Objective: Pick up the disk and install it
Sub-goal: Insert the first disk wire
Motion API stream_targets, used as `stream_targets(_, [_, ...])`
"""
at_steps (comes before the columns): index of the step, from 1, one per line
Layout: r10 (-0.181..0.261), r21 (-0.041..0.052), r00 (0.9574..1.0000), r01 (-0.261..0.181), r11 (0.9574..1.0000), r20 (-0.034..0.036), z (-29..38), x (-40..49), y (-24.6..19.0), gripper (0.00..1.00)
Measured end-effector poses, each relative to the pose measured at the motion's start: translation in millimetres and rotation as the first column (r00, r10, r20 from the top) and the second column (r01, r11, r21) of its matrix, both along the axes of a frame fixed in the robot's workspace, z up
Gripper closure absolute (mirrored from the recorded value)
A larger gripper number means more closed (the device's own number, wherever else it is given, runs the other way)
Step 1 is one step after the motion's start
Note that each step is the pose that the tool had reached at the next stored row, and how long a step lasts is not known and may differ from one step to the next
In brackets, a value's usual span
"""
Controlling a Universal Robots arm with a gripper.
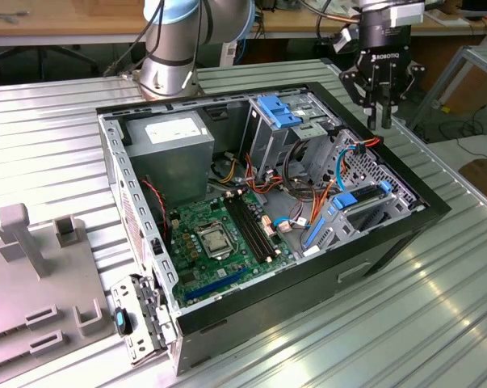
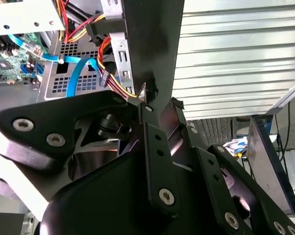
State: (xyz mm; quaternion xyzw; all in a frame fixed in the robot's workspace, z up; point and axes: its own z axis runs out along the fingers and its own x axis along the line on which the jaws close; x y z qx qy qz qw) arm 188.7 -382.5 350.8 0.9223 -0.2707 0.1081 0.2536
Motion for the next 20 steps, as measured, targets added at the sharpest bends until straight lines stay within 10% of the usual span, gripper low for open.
stream_targets(3, [0.0,-0.0051,1.0,0.0,1.0,0.0,-2.2,-1.0,-7.0,0.7])
stream_targets(20, [0.0,-0.0209,1.0,0.0,0.9998,0.0031,-11.7,-8.9,-8.6,0.83])
